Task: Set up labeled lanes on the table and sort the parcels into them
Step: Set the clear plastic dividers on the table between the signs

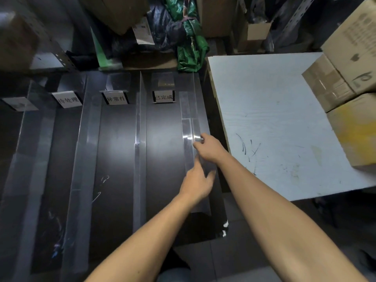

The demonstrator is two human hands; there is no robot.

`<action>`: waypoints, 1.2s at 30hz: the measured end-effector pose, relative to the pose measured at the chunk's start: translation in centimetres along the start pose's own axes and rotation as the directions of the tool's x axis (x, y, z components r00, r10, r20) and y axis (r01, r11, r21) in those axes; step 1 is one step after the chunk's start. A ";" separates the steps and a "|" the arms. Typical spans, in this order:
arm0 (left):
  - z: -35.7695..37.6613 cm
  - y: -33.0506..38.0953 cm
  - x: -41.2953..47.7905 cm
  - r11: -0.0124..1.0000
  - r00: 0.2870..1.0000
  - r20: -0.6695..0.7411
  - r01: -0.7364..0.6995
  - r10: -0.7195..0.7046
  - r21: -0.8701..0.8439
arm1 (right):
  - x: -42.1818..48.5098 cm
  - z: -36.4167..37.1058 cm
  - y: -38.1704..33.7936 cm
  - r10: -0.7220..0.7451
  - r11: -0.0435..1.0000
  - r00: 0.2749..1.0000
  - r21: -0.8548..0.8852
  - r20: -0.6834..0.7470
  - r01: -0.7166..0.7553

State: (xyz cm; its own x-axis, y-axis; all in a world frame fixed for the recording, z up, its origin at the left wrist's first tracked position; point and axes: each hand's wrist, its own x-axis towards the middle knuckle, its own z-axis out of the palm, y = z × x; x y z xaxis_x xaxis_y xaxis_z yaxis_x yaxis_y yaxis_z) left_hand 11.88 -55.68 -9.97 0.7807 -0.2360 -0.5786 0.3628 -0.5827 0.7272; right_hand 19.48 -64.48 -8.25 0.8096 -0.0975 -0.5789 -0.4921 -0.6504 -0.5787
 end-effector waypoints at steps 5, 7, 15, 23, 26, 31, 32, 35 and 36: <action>-0.1 0.2 0.0 0.999 0.999 0.052 -0.003 0.001 0.039 | -0.4 0.5 0.0 -0.020 0.999 0.999 0.028 -0.030 0.021; 0.6 -0.3 -0.8 0.999 0.997 0.083 -0.010 0.006 0.038 | -0.6 0.6 0.1 -0.019 0.999 0.999 0.042 -0.033 0.020; 2.8 -2.8 -3.2 1.000 0.996 0.092 0.016 -0.018 0.022 | -2.1 0.9 -0.4 -0.002 0.999 1.000 0.037 -0.019 0.003; 1.7 -2.2 -1.8 0.999 0.996 0.072 0.047 -0.047 0.006 | -2.1 1.1 0.2 0.003 0.999 1.000 -0.049 0.001 -0.003; 0.7 -1.1 -0.6 1.000 0.998 0.064 0.029 -0.028 -0.004 | -2.4 1.0 0.2 0.001 0.999 1.000 -0.044 0.004 0.000; 0.9 -0.7 -2.0 0.999 0.993 0.111 0.038 -0.041 0.028 | -2.5 0.9 -0.1 0.009 0.999 1.000 -0.041 0.025 -0.008; 1.0 -0.8 -2.2 0.999 0.992 0.116 0.042 -0.045 0.029 | -2.5 0.9 0.0 0.009 0.999 1.000 -0.042 0.026 -0.008; 1.2 -1.1 -2.7 0.998 0.991 0.120 0.060 -0.062 0.020 | -2.2 1.2 0.1 0.014 0.999 1.000 -0.044 0.025 -0.013; 1.3 -1.1 -2.9 0.998 0.991 0.120 0.064 -0.066 0.017 | -2.1 1.3 0.1 0.019 0.999 0.999 -0.043 0.027 -0.018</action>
State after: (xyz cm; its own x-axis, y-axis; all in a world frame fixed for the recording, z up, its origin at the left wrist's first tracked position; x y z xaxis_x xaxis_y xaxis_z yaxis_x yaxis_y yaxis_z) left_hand 8.55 -55.34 -9.60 0.6887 -0.2882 -0.6653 0.4034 -0.6101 0.6819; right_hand 17.29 -63.38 -7.82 0.7915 -0.0896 -0.6046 -0.4920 -0.6803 -0.5433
